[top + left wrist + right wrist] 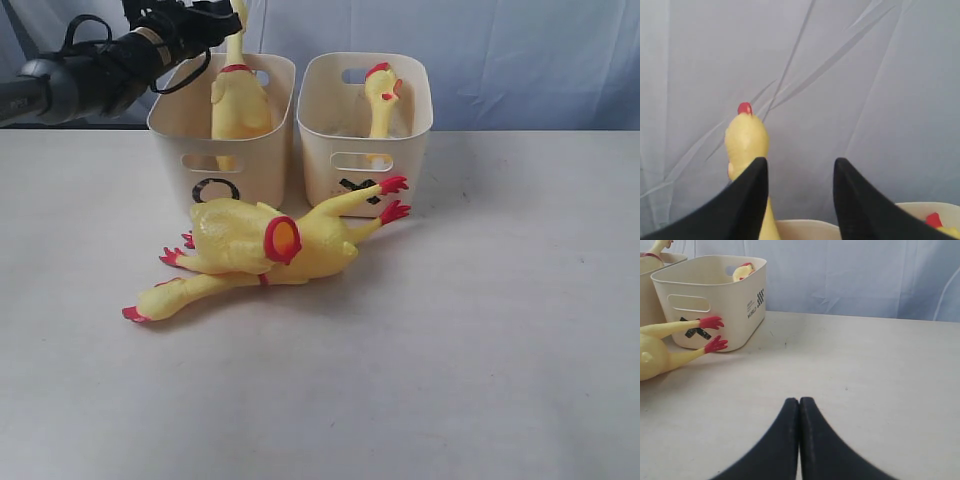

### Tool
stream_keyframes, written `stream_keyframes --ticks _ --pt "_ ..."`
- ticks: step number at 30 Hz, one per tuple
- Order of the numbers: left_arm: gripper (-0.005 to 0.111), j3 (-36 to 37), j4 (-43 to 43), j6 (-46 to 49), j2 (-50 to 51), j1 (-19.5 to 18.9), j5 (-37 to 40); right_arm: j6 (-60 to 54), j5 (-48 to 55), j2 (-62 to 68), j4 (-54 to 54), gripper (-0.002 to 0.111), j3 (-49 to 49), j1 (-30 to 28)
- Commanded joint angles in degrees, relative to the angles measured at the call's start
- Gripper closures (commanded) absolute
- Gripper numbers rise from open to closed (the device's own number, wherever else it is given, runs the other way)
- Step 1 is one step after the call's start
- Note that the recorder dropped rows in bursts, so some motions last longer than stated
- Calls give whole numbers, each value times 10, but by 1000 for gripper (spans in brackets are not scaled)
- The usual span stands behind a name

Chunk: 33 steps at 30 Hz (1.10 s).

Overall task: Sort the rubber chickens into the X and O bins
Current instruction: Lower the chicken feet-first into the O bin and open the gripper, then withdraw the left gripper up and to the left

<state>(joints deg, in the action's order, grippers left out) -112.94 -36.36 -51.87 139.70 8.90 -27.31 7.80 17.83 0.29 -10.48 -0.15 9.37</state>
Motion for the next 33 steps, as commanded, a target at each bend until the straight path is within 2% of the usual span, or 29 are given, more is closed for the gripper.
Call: stream_keyframes --ticks 1,4,7,8,10,15,17,25,33 --pt "67 -2 -81 0 -37 2 22 -1 -3 -3 1 109 1 0" --pt "79 -2 -164 -22 -68 2 115 -1 -3 -3 1 109 1 0" --pt "101 11 -270 -94 -110 4 162 -1 -3 -3 1 109 1 0" --pt "107 23 -330 -127 -125 4 161 -1 -3 -3 1 109 1 0" --pt "107 54 -437 -185 -149 4 126 -1 -3 -3 1 109 1 0" --pt "107 103 -622 -289 -180 3 35 -1 -3 -3 1 109 1 0" --pt "107 122 -636 -315 -196 3 29 -1 -3 -3 1 109 1 0" --pt "107 212 -636 -315 -279 -2 26 -1 -3 -3 1 109 1 0" --pt "107 367 -636 -315 -380 -2 40 -1 -3 -3 1 109 1 0"
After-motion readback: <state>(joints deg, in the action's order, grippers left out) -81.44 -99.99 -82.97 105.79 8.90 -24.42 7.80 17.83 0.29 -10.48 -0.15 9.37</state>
